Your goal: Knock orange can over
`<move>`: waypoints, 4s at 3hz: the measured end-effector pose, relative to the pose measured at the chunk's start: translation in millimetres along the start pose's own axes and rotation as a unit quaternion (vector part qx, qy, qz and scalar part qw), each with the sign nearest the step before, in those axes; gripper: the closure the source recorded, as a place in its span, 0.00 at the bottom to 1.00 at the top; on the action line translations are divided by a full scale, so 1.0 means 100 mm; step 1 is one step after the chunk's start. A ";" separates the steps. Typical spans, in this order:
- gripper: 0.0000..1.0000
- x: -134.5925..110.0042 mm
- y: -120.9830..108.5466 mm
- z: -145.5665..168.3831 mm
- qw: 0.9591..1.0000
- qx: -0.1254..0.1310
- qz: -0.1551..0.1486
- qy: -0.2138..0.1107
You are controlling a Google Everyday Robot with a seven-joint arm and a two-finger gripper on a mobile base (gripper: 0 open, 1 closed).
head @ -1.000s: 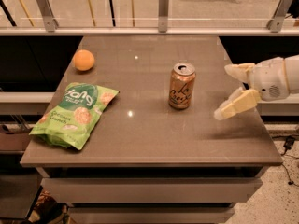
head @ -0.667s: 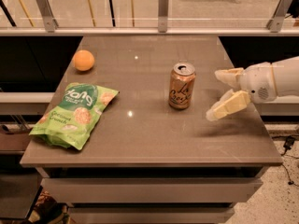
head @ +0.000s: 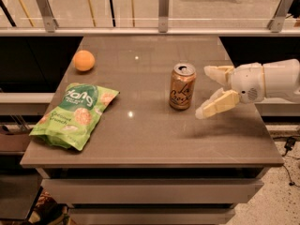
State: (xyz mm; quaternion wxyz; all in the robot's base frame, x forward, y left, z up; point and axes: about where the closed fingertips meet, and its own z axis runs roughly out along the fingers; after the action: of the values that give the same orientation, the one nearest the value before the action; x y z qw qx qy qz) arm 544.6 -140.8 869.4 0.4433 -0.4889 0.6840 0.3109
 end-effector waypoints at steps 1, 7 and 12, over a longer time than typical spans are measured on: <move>0.00 -0.14 0.02 0.08 0.999 0.002 -0.024 -0.037; 0.63 -0.25 0.02 0.49 0.994 -0.028 -0.046 -0.098; 1.00 -0.52 -0.24 -0.11 0.993 0.052 -0.068 0.076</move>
Offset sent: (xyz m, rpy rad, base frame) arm 0.0134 0.0272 0.0026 0.1664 -0.1354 0.0369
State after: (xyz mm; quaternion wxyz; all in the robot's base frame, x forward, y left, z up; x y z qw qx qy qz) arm 570.4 -137.2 921.3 0.4348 -0.5325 0.6964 0.2060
